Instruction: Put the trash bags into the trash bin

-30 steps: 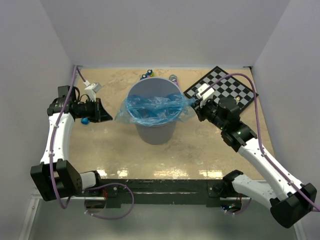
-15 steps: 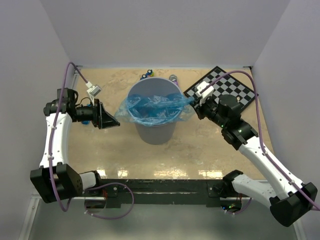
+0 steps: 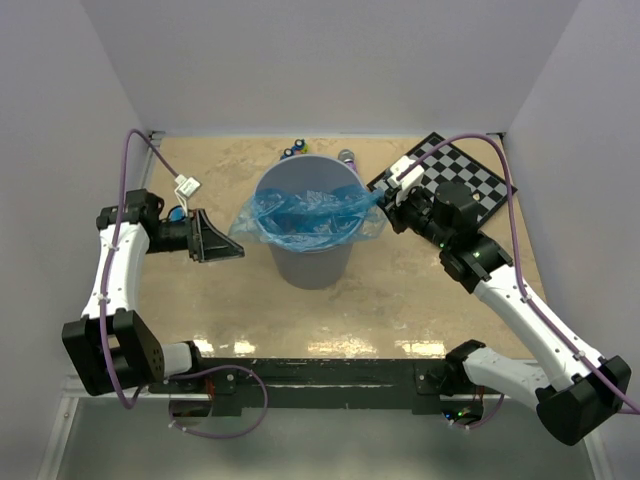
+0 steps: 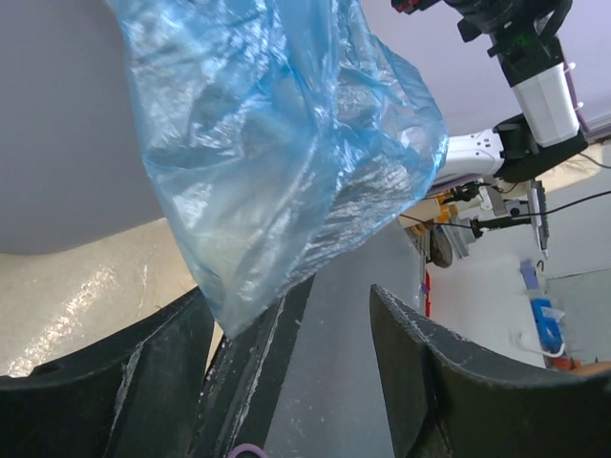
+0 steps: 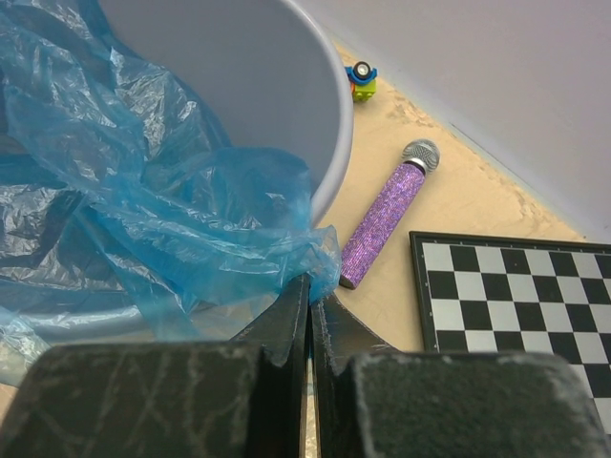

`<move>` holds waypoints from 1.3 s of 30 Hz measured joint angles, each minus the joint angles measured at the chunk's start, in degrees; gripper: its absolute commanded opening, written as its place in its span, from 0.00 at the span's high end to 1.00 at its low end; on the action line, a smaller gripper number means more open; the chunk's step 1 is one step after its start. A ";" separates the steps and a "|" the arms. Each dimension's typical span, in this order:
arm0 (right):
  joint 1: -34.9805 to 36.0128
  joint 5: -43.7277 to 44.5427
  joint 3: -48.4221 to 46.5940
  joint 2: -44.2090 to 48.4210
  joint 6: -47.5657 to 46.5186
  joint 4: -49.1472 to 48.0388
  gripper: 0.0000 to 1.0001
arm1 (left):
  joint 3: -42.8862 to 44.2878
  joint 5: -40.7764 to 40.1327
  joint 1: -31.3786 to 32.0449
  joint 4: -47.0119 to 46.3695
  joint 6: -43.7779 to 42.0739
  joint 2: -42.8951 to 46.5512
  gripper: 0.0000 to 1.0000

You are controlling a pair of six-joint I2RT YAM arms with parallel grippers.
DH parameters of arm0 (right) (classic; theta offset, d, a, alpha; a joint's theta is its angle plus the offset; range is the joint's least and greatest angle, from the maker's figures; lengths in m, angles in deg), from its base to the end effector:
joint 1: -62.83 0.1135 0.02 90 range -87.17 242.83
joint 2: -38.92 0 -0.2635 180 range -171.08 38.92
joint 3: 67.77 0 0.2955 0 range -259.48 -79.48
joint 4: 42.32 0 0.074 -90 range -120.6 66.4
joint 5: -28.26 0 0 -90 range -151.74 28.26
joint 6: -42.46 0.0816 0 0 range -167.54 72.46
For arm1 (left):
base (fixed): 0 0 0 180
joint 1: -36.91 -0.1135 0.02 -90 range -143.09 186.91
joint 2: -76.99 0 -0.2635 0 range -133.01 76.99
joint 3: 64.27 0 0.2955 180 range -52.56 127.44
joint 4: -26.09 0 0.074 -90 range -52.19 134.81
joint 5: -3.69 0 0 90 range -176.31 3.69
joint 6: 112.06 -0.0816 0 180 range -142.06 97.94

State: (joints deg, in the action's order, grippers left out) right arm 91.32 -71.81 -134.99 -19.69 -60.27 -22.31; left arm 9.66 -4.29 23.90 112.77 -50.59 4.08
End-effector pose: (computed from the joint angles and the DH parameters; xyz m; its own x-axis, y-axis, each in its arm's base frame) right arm 0.2799 0.1681 0.3522 -0.0328 -0.2646 -0.9638 -0.6433 0.7436 -0.1823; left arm 0.2564 -0.0237 0.2855 -0.8336 -0.1246 -0.5381 0.5007 0.2409 -0.8314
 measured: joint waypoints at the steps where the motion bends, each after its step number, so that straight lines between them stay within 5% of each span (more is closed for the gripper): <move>1: 0.00 0.00 0.00 0.00 0.00 -0.07 0.99 | 0.33 0.28 0.00 0.07 0.02 -0.61 0.30; 10: 0.00 0.02 0.00 0.04 0.00 -0.15 0.99 | 4.33 0.92 -0.02 0.04 1.05 -7.17 0.32; 22: -0.02 0.00 0.00 0.20 0.00 -0.63 0.99 | 8.74 1.75 0.00 0.11 1.97 -9.94 0.57; 28: -0.02 -0.02 0.00 0.17 0.00 -0.66 1.00 | 8.74 1.77 1.42 0.20 1.90 -10.03 1.00; 39: -0.02 0.09 -0.85 2.62 -1.88 2.75 1.00 | 16.79 -2.93 1.95 0.37 -1.40 -7.26 1.00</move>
State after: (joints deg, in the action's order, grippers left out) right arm 91.30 -71.72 -135.84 -17.07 -62.15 -19.55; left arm 26.44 -7.22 25.84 113.14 -51.99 -3.17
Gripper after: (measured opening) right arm 0.007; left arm 0.012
